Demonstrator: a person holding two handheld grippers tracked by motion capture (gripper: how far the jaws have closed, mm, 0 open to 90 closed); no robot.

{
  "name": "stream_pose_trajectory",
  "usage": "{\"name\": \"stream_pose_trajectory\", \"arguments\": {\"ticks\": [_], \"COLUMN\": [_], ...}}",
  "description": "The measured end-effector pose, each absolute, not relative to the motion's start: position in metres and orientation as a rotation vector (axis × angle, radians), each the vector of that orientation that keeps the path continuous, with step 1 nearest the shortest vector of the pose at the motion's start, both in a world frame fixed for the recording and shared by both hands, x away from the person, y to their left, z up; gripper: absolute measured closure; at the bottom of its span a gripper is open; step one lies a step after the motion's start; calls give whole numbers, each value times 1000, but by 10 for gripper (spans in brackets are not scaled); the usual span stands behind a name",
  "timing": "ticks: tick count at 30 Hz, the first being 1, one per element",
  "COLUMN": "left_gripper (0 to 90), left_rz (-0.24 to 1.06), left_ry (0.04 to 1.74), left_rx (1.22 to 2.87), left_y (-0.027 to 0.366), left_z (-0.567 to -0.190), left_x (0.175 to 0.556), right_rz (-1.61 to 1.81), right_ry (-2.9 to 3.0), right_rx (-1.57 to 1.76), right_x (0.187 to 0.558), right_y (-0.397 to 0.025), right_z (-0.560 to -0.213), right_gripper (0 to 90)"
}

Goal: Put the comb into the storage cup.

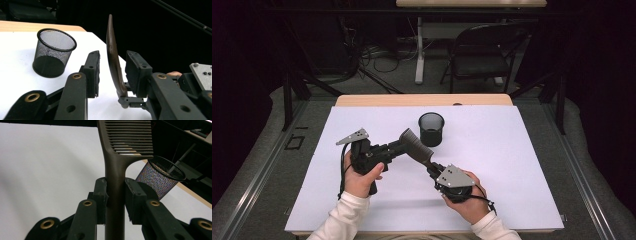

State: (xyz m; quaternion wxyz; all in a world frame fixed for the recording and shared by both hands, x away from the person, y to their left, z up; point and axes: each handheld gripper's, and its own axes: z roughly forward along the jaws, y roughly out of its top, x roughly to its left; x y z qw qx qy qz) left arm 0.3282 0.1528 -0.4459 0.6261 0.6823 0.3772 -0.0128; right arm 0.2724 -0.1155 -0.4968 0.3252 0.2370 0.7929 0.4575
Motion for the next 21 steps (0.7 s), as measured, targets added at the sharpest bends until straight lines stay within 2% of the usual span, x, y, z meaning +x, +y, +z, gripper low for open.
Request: {"name": "stream_pose_trajectory", "arguments": {"ticks": [10, 21], "left_gripper": [721, 752], "left_rz": [-37, -44], "left_ry": [883, 890], "left_rx": [1557, 1541], "left_y": [155, 156], "left_z": [-446, -446], "left_x": [328, 328], "right_rz": [1203, 1204], "right_ry": [2086, 2090], "right_rx": [622, 619], "right_x": [272, 272], "right_y": [-115, -113], "right_z": [-497, -498], "right_gripper": [728, 728]}}
